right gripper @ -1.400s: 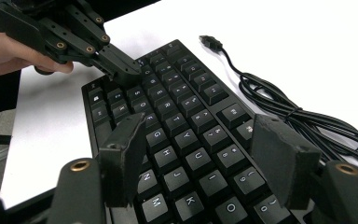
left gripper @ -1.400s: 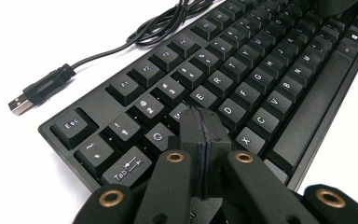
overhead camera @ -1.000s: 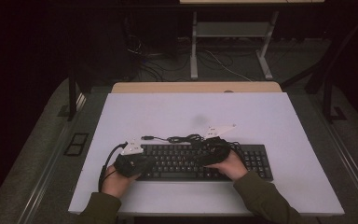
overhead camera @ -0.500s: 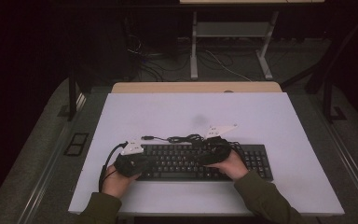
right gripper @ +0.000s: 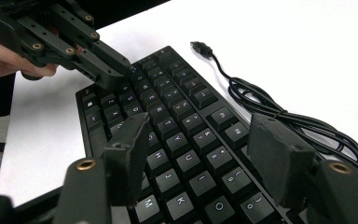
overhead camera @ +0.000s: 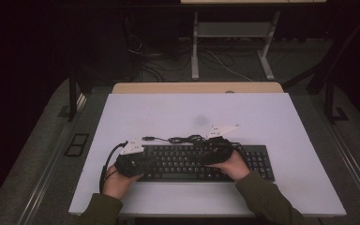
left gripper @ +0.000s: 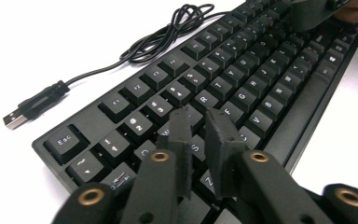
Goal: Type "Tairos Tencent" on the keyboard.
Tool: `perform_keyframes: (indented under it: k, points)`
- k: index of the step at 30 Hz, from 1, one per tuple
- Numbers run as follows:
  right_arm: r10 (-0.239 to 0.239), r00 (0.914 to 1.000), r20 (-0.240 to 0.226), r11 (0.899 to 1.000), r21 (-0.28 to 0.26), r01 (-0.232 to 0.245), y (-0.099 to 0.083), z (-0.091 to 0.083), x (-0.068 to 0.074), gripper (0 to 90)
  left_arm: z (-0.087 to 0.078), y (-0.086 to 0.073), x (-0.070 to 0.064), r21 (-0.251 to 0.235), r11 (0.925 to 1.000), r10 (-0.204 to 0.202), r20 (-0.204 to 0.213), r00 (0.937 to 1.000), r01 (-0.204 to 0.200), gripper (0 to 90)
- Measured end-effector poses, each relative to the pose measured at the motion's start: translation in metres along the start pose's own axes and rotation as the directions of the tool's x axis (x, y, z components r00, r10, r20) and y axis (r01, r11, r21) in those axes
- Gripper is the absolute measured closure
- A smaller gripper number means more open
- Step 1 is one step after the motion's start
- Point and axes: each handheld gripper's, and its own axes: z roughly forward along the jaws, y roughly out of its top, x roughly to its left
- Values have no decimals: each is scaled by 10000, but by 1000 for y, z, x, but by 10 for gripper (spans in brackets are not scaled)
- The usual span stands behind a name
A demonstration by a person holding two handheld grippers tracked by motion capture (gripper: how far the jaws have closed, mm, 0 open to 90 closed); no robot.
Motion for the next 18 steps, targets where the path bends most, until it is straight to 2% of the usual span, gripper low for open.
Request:
perform_keyframes:
  k: [18]
  points:
    - [-46, 9998, 177, 9998, 173, 42, -1, 0, 0, 685, 7, 5, -7, -493, 9982, -311, 408, 9987, 331, 412]
